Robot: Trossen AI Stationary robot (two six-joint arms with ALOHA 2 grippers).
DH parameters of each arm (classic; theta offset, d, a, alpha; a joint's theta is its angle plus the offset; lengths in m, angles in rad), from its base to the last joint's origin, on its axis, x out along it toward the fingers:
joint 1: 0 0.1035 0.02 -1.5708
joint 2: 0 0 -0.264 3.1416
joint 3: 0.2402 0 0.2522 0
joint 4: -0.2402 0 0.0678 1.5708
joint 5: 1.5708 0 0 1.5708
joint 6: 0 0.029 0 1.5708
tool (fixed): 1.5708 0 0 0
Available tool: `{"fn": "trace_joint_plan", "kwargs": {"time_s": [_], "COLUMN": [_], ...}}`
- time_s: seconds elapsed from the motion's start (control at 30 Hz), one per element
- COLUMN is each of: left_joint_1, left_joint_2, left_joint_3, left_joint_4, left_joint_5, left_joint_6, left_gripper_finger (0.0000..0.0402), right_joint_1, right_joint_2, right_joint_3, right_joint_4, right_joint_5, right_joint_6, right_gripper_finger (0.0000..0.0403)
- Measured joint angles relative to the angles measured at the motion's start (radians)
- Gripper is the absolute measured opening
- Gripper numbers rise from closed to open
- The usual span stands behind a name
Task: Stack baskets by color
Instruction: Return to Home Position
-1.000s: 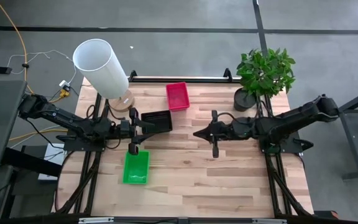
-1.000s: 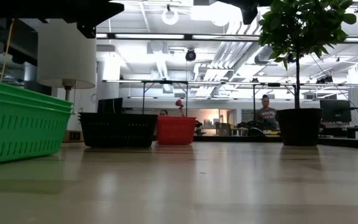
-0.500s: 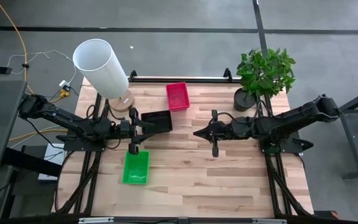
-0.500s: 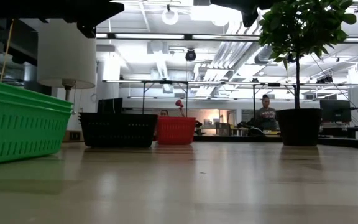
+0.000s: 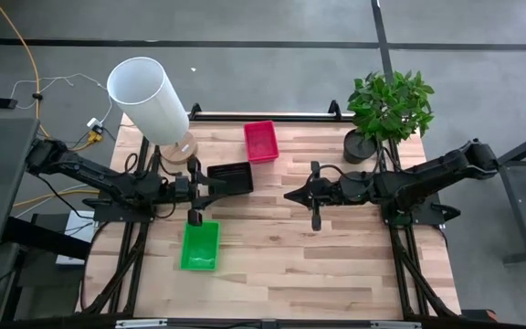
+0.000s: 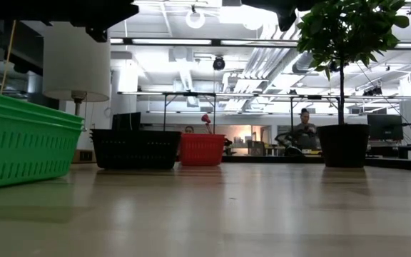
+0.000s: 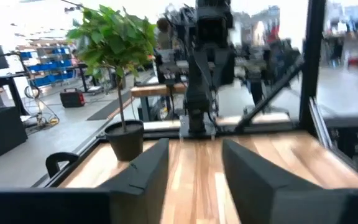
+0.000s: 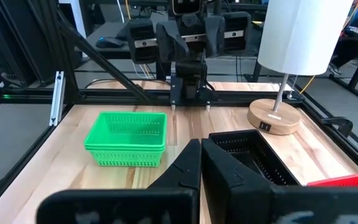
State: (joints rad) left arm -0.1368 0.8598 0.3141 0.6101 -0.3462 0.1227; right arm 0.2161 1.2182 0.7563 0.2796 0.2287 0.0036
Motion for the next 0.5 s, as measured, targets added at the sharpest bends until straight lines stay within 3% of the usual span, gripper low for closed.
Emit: {"fn": "trace_joint_plan", "kwargs": {"time_s": [0.2, 0.33, 0.5], "left_joint_1": [0.009, 0.057, 0.211], "left_joint_2": [-0.197, -0.358, -0.474], "left_joint_3": [0.000, 0.000, -0.040], "left_joint_4": [-0.276, -0.460, -0.435], "left_joint_5": [-0.002, 0.012, 0.254], "left_joint_6": [0.027, 0.024, 0.053], "left_gripper_finger": [0.0016, 0.0005, 0.0001], "right_joint_1": [0.000, 0.000, 0.000], "right_joint_2": [0.000, 0.000, 0.000], "right_joint_3": [0.000, 0.000, 0.000], "right_joint_4": [0.002, 0.002, 0.002], "right_joint_5": [0.000, 0.000, 0.000], "right_joint_6": [0.019, 0.019, 0.018], "right_gripper_finger": [0.0000, 0.0000, 0.0000]}}
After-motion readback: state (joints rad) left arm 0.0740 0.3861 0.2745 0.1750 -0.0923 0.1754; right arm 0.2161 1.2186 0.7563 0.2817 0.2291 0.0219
